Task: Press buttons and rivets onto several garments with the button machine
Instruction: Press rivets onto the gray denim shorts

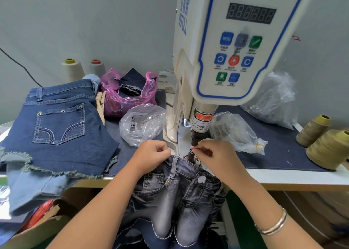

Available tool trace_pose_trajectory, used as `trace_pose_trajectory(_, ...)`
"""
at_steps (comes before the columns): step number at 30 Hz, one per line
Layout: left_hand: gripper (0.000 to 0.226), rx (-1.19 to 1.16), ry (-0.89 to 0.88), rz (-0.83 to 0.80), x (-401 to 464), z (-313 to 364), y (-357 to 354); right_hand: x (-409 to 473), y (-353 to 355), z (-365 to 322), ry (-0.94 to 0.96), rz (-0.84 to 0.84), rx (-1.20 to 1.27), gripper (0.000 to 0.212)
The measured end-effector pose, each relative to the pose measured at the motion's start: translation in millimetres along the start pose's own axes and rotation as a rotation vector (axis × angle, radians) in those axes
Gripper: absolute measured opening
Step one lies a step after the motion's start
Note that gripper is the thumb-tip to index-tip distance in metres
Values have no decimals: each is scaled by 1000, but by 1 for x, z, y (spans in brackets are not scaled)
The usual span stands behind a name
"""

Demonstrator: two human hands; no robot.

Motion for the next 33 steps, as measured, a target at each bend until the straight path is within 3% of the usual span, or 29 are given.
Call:
trace_pose_trajectory(6,47,-4,2,-15,0,-3,-1,-5,-3,0,26,43,63,12)
trace_pose_trajectory(11,49,-96,-10,-58,-2,3,-3,-30,4,-5,18,172,183,15)
trace_pose_trajectory(17,39,-229,-200,-384,-20,68,-24,-52,-51,-10,-165,-451,374,70)
trace_pose_trajectory(18,40,-225,-207,-415,-22,75,-26,-51,-53,-9,-178,-497,301,67)
trace_pose_trajectory(20,43,-226,-189,-445,-23,82,-24,-46,-54,-9,-200,-578,217,37)
trace_pose_trajectory(23,34,-225,-119,-544,-24,81,-23,-45,-51,-2,-260,-620,549,15)
trace_pose_trajectory(26,16,-207,-22,-666,-30,70,-24,-45,-44,12,-320,-526,987,25)
trace_pose_trajectory(30,63,-114,120,-644,-39,34,-26,-42,-43,36,-416,-346,1294,39)
trace_pose_trajectory(33,52,-172,157,-630,-44,18,-24,-39,-43,44,-426,-283,1382,34)
Point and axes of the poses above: each hand's wrist, its own x-axis towards the middle knuckle, its own y-axis out of the back of the hand, z = x × y, the point moved 8 cm from there along x, towards the middle knuckle, and after that the axes turned 11 degrees about -z, right-handed, at the moved point
